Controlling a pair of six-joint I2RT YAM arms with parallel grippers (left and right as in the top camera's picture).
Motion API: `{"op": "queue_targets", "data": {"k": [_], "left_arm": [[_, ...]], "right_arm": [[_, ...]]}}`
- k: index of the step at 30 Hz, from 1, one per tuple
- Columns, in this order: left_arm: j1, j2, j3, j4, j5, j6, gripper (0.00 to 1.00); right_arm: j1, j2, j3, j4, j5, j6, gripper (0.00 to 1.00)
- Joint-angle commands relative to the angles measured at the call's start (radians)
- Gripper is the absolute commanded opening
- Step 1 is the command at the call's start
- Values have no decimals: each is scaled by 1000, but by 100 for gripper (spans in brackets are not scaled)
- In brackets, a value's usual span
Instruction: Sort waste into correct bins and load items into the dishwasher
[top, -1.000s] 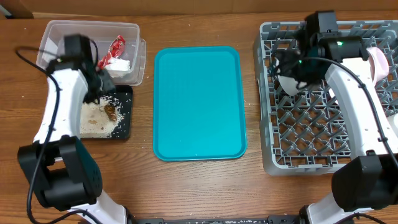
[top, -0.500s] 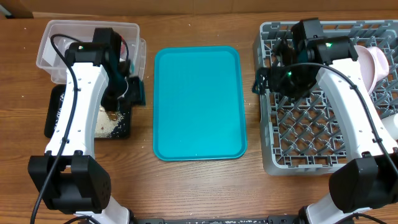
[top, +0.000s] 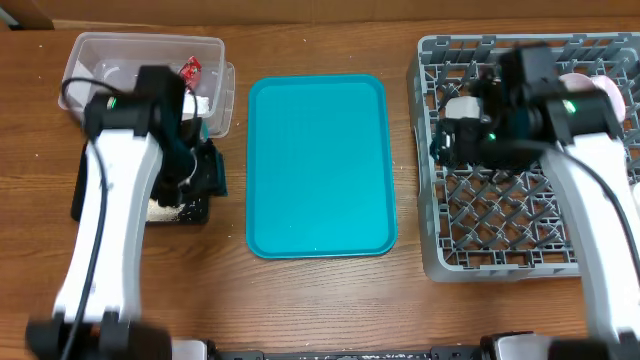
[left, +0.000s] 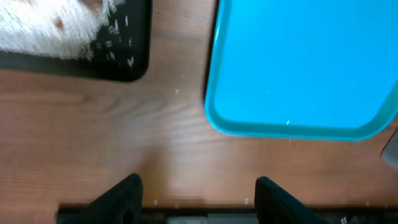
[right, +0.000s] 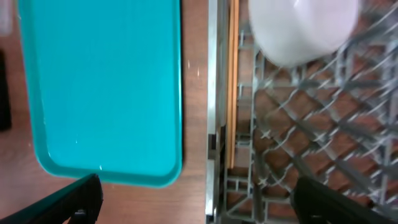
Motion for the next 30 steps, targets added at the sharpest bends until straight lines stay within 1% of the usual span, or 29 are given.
{"op": "queue_targets", "data": {"k": [1, 6, 7, 8, 10, 12, 15, 21, 30], "left_arm": [[-2, -216, -124, 82, -3, -16, 60], [-2, -570, -360, 312, -7, -18, 63], [-2, -639, -404, 352, -10, -24, 72], [-2, -704, -443, 386, -14, -26, 100], [-1, -816, -507, 445, -37, -26, 100], [-1, -899, -549, 489, -51, -26, 100], [-1, -969, -565, 480, -52, -26, 100], [-1, -990, -565, 405, -51, -26, 100], [-1, -990, -565, 348, -51, -26, 100]], "right_arm": [[-2, -198, -121, 101, 56, 14, 100], [-2, -510, -389, 349, 104, 14, 100], [-2, -571, -439, 388, 122, 15, 100], [-2, -616, -476, 410, 143, 14, 100], [-2, -713, -548, 441, 215, 14, 100], [-2, -773, -587, 442, 235, 14, 100], [-2, -818, -602, 389, 220, 15, 100], [-2, -813, -602, 288, 220, 15, 100], [-2, -800, -602, 276, 220, 15, 100]]}}
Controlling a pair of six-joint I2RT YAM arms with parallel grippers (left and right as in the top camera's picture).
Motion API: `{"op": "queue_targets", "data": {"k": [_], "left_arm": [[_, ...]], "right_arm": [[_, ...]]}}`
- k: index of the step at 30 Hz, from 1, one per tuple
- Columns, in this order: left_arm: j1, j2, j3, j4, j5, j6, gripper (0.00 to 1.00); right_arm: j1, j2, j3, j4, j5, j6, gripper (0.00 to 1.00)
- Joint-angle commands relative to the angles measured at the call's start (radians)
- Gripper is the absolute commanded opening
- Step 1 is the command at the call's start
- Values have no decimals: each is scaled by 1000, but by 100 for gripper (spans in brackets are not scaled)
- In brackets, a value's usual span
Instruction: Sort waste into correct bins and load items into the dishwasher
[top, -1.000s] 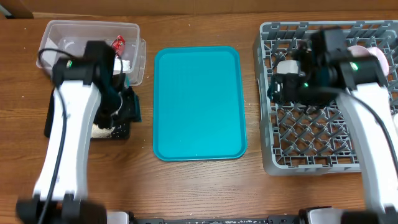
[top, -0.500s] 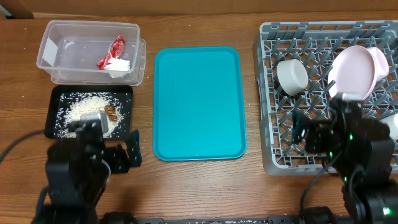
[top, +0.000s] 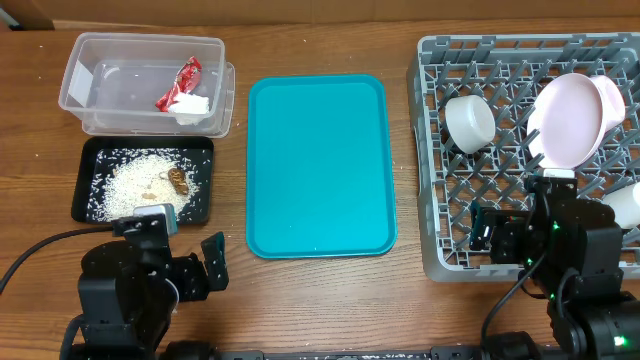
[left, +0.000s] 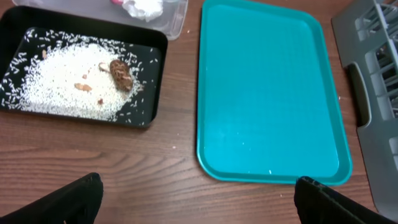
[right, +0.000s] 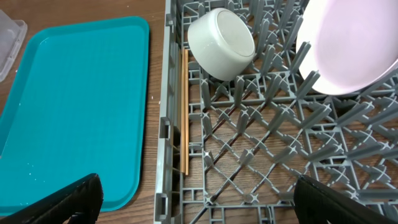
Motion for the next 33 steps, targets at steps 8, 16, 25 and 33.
{"op": "queue_targets", "data": {"k": [8, 16, 25, 33], "left_arm": [[0, -7, -9, -4, -14, -6, 100], [0, -7, -9, -4, -14, -6, 100], [0, -7, -9, -5, -14, -6, 100], [0, -7, -9, -4, -14, -6, 100]], "right_arm": [[0, -13, -7, -1, 13, 1, 100], [0, -139, -49, 25, 13, 0, 100], [-2, -525, -414, 402, 1, 0, 100], [-43, -702, -701, 760, -47, 0, 100]]}}
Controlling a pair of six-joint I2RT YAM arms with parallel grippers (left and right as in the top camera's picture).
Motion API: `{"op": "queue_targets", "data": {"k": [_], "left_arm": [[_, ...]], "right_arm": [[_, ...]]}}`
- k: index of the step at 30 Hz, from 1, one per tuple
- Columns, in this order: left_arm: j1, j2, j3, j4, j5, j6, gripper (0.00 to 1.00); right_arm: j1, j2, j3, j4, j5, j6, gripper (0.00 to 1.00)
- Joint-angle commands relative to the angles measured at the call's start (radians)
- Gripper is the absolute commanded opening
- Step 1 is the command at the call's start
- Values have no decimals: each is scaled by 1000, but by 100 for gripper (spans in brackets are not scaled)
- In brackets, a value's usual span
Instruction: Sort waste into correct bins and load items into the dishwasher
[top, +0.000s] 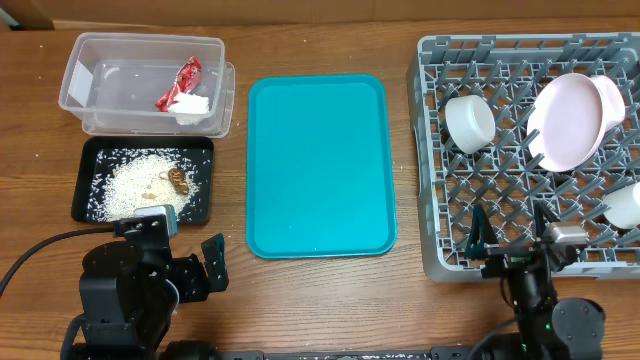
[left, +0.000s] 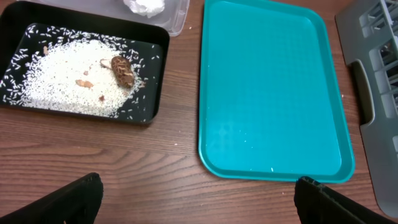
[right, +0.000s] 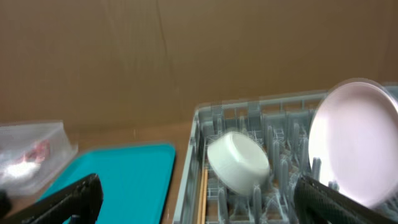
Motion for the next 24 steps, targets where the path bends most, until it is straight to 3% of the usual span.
{"op": "queue_targets", "data": {"k": [1, 11, 14, 24], "left_arm": [[0, -7, -6, 0, -8, -6, 100], [0, -7, -6, 0, -8, -6, 100], [0, -7, -6, 0, -8, -6, 100], [0, -7, -6, 1, -8, -6, 100]], "right_arm": [[-34, -31, -91, 119, -47, 0, 100], [-80, -31, -318, 408, -72, -66, 100], [-81, -31, -322, 299, -71, -79, 100], [-81, -31, -322, 292, -64, -79, 100]]}}
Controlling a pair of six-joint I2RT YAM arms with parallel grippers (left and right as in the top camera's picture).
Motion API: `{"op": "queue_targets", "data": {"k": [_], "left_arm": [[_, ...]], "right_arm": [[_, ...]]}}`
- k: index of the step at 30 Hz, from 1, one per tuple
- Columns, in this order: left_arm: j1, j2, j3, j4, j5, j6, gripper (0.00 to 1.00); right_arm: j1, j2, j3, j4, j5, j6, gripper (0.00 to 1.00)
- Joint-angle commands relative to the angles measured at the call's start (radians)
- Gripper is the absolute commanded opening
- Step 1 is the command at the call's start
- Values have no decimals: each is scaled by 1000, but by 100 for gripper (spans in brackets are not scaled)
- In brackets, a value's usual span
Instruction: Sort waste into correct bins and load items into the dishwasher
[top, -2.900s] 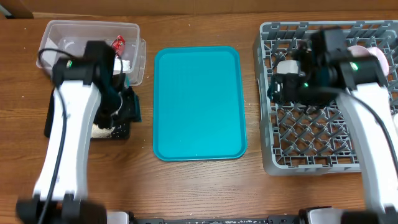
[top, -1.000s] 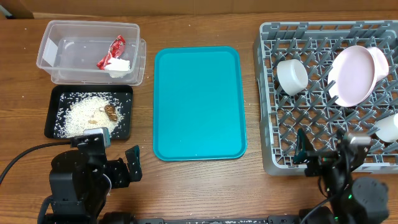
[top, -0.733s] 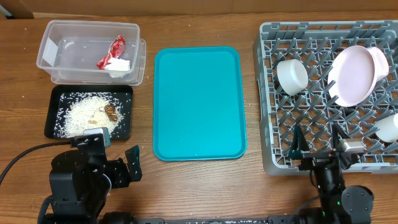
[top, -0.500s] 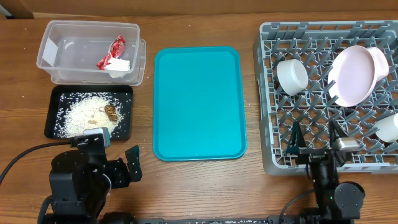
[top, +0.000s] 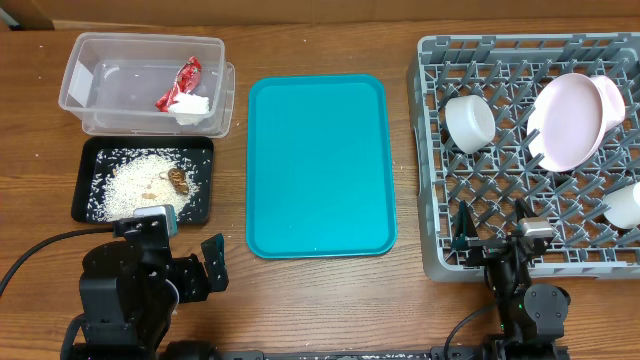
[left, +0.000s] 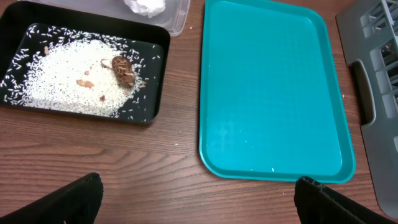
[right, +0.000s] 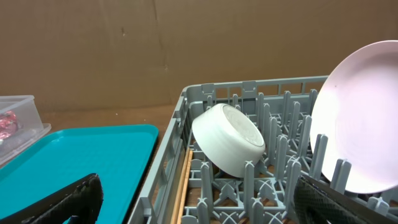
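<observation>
The grey dishwasher rack (top: 432, 160) at the right holds a white bowl (top: 469, 122) on its side, a pink plate (top: 570, 120) on edge, a white cup (top: 624, 205) at the right rim and wooden chopsticks (right: 185, 180) along its left wall. A clear bin (top: 140, 72) at the far left holds a red wrapper (top: 183, 78) and white tissue (top: 194, 108). Below it a black tray (top: 90, 160) carries rice and a brown scrap (left: 122, 71). My left gripper (left: 199, 199) is open over bare wood near the front edge. My right gripper (right: 199, 199) is open at the rack's front, empty.
A teal tray (top: 318, 165) lies bare in the middle of the wooden table (top: 330, 300). A brown cardboard wall (right: 155, 50) stands behind the table. Both arms are folded low at the table's front edge.
My right wrist camera has dropped a little and steadied, so the bowl and plate look closer and sharper. The left arm and all objects stayed where they were.
First my left arm reached over the black tray and my right arm over the rack near the bowl. A second later both arms were drawn back to the front edge, grippers open and empty. The right wrist then tilted up level, where it stays.
</observation>
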Motion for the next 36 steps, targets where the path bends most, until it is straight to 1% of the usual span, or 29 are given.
{"op": "queue_targets", "data": {"k": [1, 31, 34, 36], "left_arm": [[0, -7, -5, 0, -7, -6, 100], [-1, -9, -5, 1, -7, -6, 100], [-1, -17, -14, -25, -25, 8, 100], [-1, -40, -44, 2, -60, 9, 100]], "right_arm": [[-8, -12, -10, 7, 2, -8, 100], [-8, -12, -10, 7, 2, -8, 100], [-8, -12, -10, 7, 2, -8, 100], [-8, -12, -10, 7, 2, -8, 100]]}}
